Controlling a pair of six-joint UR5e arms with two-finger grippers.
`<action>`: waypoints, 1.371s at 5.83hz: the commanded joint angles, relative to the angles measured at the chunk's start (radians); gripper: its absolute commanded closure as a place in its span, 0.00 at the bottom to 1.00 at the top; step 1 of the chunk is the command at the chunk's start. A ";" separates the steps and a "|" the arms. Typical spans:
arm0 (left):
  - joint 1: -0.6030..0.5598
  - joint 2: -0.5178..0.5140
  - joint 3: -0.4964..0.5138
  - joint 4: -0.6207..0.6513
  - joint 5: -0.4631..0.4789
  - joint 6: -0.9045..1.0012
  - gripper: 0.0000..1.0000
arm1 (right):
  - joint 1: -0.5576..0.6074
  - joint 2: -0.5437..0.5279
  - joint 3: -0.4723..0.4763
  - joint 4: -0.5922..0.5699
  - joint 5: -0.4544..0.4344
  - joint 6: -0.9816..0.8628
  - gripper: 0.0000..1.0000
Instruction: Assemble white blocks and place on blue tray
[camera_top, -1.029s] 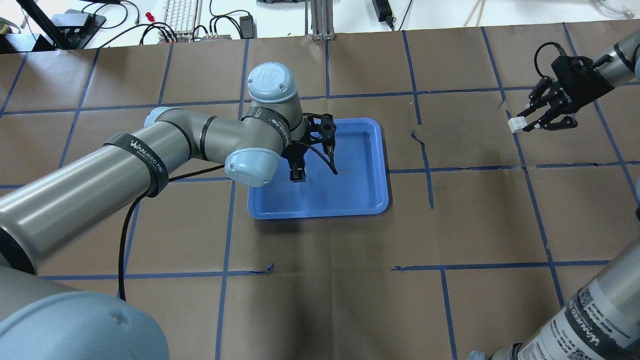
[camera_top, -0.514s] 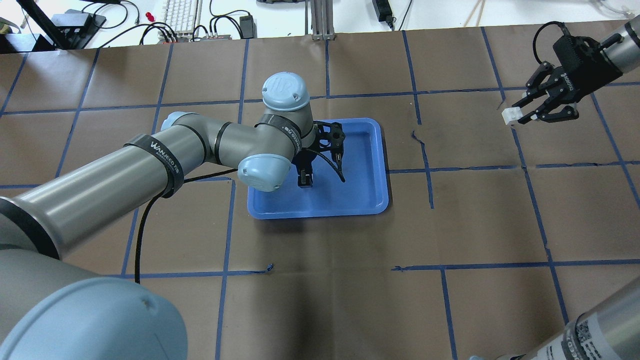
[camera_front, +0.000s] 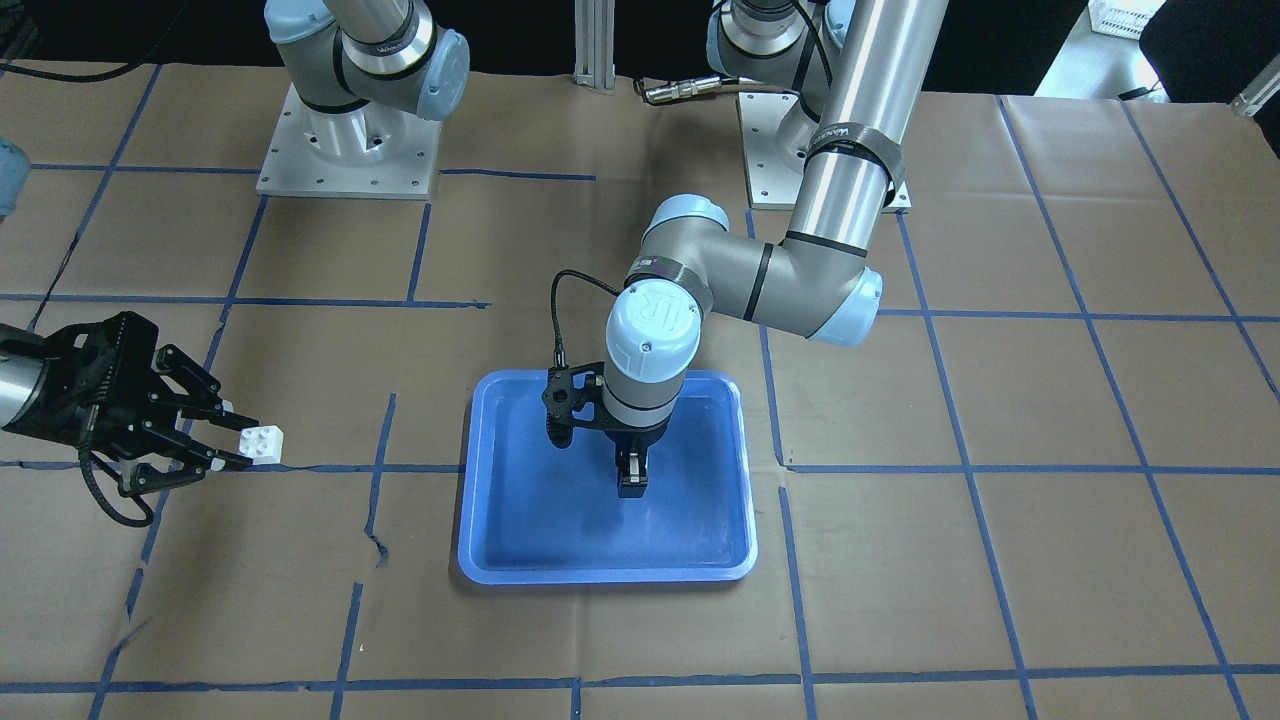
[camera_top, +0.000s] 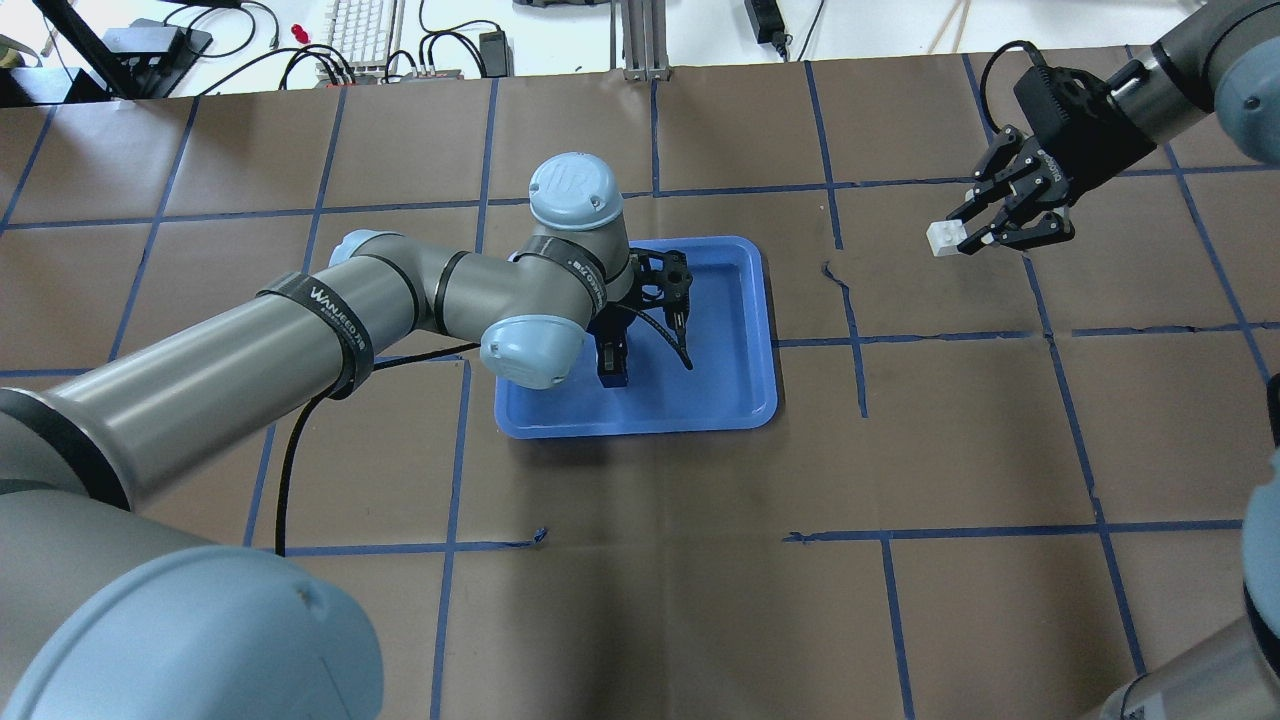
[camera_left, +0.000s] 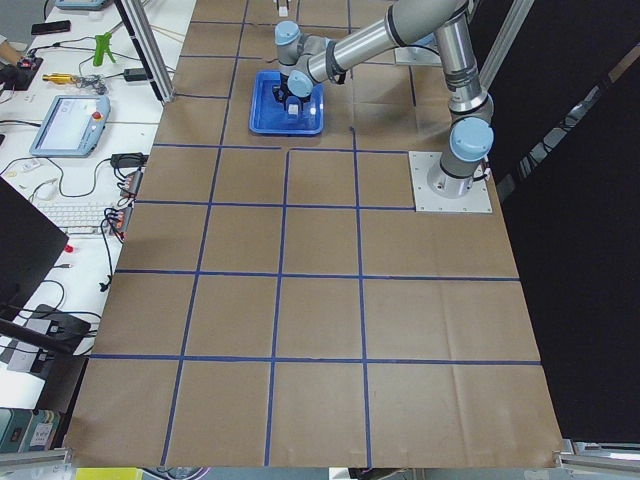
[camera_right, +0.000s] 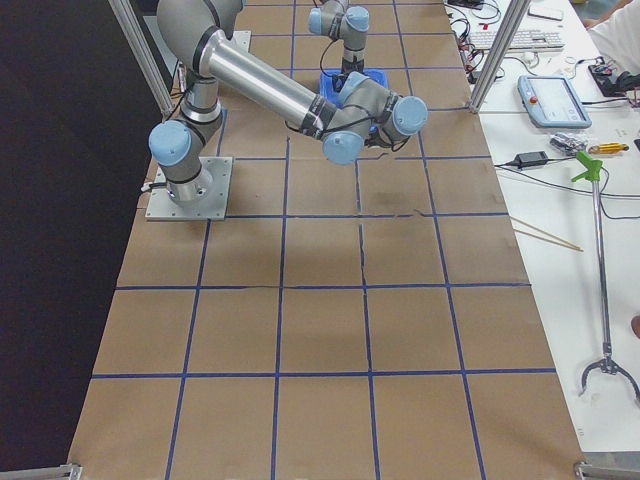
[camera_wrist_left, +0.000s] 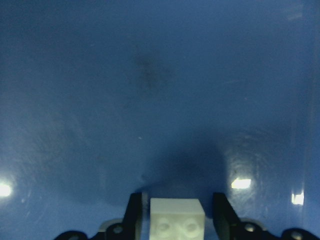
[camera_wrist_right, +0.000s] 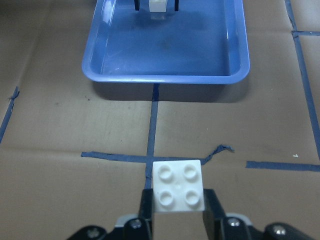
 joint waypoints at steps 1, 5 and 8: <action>0.005 0.048 0.024 -0.026 0.004 -0.005 0.01 | 0.028 -0.004 0.011 -0.002 0.027 0.027 0.75; 0.157 0.324 0.173 -0.501 -0.012 -0.086 0.01 | 0.204 -0.023 0.145 -0.306 0.084 0.280 0.75; 0.188 0.452 0.150 -0.599 0.046 -0.638 0.01 | 0.439 0.052 0.206 -0.723 0.081 0.693 0.75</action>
